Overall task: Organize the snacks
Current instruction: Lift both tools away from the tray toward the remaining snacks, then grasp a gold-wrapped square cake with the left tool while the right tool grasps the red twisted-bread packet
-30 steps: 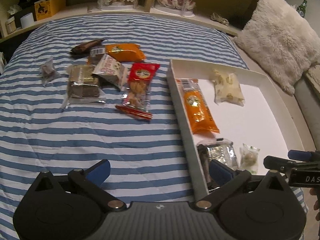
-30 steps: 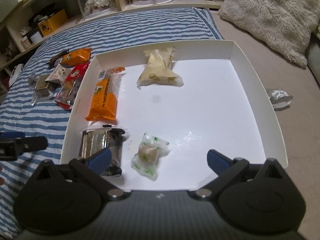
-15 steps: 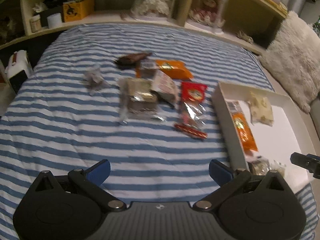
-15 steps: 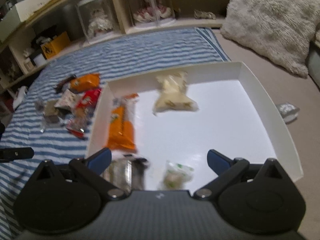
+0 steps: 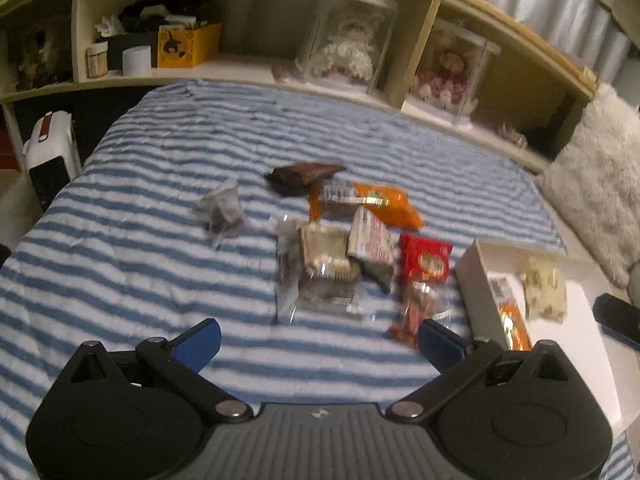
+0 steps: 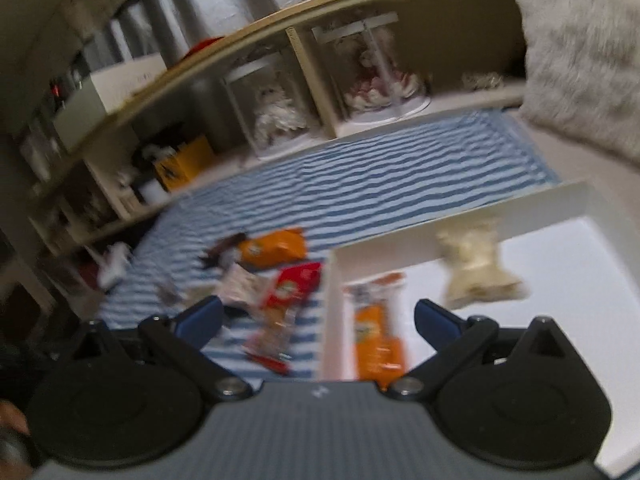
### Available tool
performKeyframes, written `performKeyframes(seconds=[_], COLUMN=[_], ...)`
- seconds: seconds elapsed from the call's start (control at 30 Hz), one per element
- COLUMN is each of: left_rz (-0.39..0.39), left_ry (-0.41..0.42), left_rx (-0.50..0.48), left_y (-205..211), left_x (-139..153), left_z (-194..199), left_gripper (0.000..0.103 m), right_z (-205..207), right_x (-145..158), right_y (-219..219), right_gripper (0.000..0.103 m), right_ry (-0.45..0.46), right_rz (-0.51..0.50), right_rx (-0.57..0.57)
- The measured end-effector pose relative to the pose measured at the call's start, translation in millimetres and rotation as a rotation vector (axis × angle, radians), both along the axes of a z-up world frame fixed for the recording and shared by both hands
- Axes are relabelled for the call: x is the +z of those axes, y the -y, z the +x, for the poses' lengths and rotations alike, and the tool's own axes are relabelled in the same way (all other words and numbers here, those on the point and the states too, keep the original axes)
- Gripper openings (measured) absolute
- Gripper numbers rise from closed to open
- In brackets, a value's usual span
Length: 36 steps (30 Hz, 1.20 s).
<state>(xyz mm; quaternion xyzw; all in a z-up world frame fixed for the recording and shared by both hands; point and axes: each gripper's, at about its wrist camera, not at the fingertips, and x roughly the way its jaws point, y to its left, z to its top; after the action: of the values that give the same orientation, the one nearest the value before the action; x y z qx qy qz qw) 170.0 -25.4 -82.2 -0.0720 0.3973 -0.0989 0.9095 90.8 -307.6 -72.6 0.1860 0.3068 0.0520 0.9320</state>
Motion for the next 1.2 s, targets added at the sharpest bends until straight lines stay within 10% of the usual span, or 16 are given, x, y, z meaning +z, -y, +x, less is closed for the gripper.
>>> performKeyframes(seconds=[0.4,0.83,1.2], left_rz=[0.068,0.197,0.148], left_ry=[0.077,0.073,0.0], left_rx=[-0.035,-0.067,-0.06], left_y=[19,44,24], left_x=[-27,-65,-52], left_z=[39,73,67], left_gripper=[0.103,0.103,0.069], right_z=[73,114,115], right_x=[-19,-58,-61], right_y=[-39,-68,-83], right_gripper=[0.075,0.064,0.063], right_ry=[-0.086,-0.202,-0.207], right_rz=[0.167,0.034,-0.06], right_rx=[0.064,0.039,0.082])
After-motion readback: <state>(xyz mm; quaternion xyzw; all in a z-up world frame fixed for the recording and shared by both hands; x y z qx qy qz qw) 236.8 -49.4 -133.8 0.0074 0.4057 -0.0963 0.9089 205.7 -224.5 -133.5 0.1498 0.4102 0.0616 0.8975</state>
